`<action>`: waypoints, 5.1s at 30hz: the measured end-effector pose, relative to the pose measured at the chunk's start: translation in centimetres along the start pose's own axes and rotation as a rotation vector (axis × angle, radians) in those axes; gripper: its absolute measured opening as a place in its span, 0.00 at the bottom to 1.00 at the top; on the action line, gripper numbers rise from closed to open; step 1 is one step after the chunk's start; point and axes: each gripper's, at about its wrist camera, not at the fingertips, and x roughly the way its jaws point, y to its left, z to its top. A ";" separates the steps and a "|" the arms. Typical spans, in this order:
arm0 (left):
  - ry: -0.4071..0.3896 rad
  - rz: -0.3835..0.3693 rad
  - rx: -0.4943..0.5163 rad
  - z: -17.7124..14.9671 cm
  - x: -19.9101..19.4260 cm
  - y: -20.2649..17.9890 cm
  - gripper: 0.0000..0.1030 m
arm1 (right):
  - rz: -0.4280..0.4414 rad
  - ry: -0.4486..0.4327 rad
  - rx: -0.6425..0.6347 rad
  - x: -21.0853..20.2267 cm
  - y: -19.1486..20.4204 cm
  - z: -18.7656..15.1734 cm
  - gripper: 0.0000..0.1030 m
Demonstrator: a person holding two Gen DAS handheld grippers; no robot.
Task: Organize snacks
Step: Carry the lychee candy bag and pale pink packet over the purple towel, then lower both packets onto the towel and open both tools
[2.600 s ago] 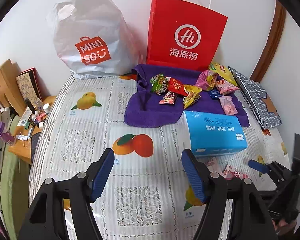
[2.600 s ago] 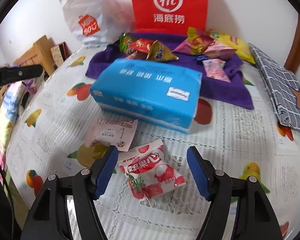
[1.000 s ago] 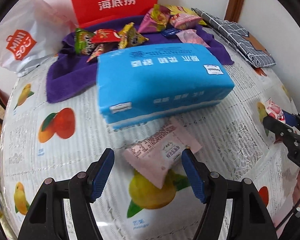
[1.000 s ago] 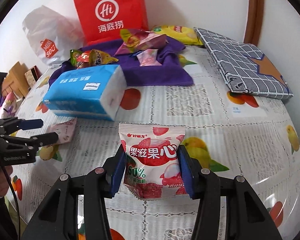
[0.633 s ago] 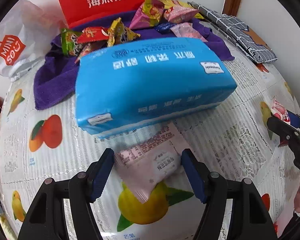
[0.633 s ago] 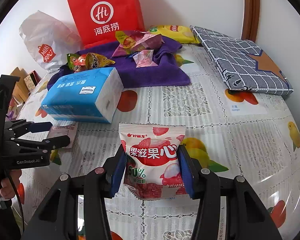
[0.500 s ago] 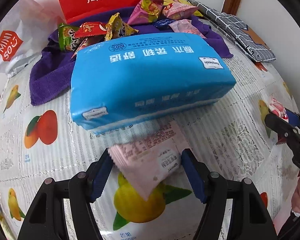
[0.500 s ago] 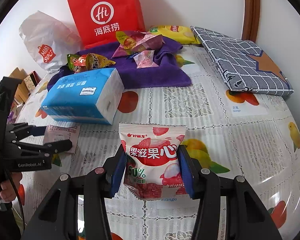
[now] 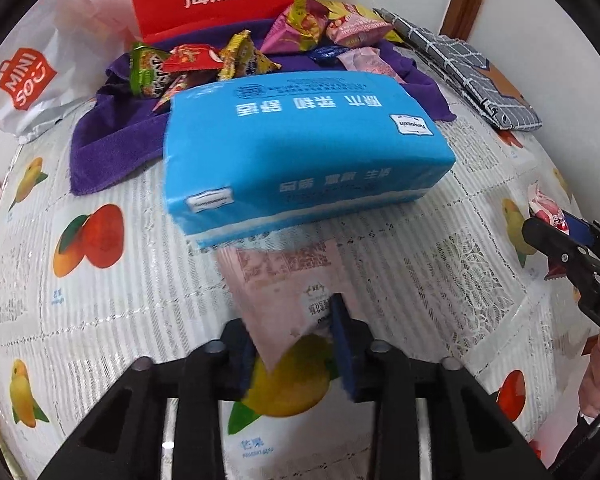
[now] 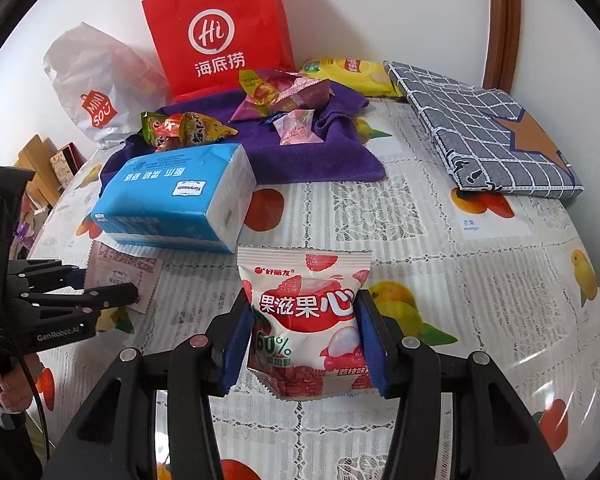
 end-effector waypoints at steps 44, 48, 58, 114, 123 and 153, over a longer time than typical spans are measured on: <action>-0.291 0.024 -0.093 2.5 -14.3 1.4 0.28 | 0.010 -0.194 -0.038 -9.1 3.4 5.9 0.48; -0.297 0.026 -0.081 3.5 -14.9 1.3 0.28 | 0.011 -0.229 -0.035 -9.8 3.4 6.9 0.48; -0.324 -0.013 -0.092 4.7 -15.7 1.9 0.28 | 0.039 -0.230 0.014 -10.2 3.0 9.9 0.48; -0.150 -0.063 -0.178 18.7 0.4 10.8 0.28 | 0.060 0.021 -0.189 12.5 5.7 20.7 0.48; -0.099 -0.049 -0.157 18.7 2.0 10.3 0.29 | 0.031 0.083 -0.214 14.0 5.7 20.2 0.48; -0.037 -0.045 -0.152 18.8 4.0 10.1 0.29 | 0.036 0.049 -0.264 12.7 6.2 20.0 0.61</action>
